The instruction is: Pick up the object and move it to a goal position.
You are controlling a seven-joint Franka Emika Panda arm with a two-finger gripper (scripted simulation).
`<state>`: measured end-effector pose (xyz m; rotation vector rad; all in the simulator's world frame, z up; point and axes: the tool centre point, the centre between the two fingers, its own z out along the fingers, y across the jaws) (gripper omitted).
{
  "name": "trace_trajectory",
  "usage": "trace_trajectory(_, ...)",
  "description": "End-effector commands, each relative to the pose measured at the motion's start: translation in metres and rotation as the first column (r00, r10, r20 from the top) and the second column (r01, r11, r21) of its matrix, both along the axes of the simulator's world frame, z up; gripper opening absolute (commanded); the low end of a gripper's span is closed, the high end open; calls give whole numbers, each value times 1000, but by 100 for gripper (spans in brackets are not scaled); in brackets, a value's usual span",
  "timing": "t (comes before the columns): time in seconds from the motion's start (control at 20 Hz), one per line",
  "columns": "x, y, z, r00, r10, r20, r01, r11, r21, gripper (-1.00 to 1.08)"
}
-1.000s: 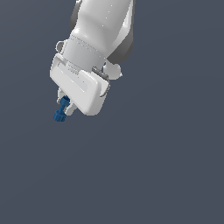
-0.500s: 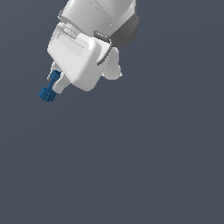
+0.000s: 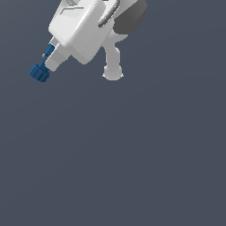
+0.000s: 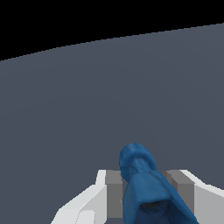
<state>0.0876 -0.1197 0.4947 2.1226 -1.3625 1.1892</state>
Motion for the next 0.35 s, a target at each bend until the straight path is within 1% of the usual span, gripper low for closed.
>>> trace_trajectory(0.0, -2, 1, 7, 1000, -14, 12, 14, 1000, -7, -100)
trace_trajectory(0.3, -2, 2, 10, 1000, -20, 16, 21, 1000, -11, -100)
